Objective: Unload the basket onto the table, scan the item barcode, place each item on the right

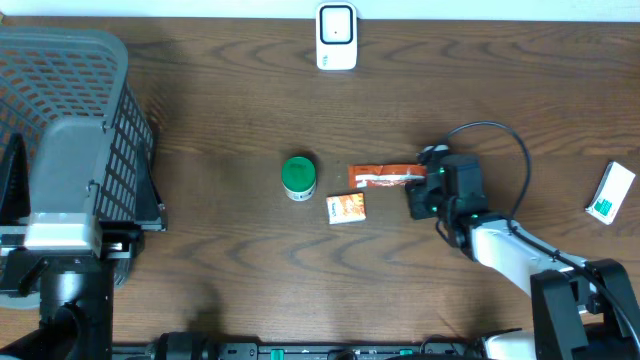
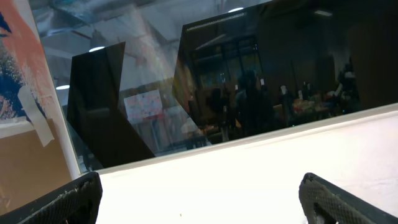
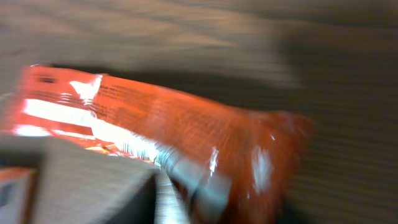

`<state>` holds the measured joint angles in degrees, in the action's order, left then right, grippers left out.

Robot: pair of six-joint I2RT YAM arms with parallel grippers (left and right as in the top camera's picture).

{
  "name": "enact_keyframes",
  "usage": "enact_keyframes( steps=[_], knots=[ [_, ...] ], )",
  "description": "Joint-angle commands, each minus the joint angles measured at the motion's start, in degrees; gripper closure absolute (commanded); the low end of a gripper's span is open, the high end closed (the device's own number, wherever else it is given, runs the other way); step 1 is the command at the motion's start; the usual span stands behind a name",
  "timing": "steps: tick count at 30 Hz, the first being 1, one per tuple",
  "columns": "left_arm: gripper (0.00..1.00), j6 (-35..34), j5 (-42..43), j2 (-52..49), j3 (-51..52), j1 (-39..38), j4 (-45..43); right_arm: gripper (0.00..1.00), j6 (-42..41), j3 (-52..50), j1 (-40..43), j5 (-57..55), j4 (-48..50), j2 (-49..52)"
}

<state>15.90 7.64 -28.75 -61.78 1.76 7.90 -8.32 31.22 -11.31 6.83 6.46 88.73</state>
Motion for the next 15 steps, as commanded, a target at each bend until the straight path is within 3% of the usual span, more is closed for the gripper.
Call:
enact_keyframes(
  steps=[1,2,6,14,15],
  knots=[
    [0.01,-0.33,0.76,0.57,-0.15,-0.24,-0.07,0.12,-6.47,0.09,2.62,-0.63,-0.55,-1.42],
    [0.01,-0.33,0.76,0.57,-0.15,-0.24,-0.07,0.01,-7.96,0.17,3.17,2.05,-0.92,-1.97],
    [0.01,-0.33,0.76,0.57,-0.15,-0.24,-0.07,0.01,-12.66,0.24,4.26,13.35,-2.73,-5.79],
    [0.01,-0.33,0.76,0.57,-0.15,-0.24,-0.07,0.01,-17.40,1.42,4.15,14.71,-8.33,-18.99],
    [0.01,-0.33,0.76,0.57,-0.15,-0.24,-0.07,0.07,-19.65,1.42,4.15,14.73,-7.87,-20.04]
  ],
)
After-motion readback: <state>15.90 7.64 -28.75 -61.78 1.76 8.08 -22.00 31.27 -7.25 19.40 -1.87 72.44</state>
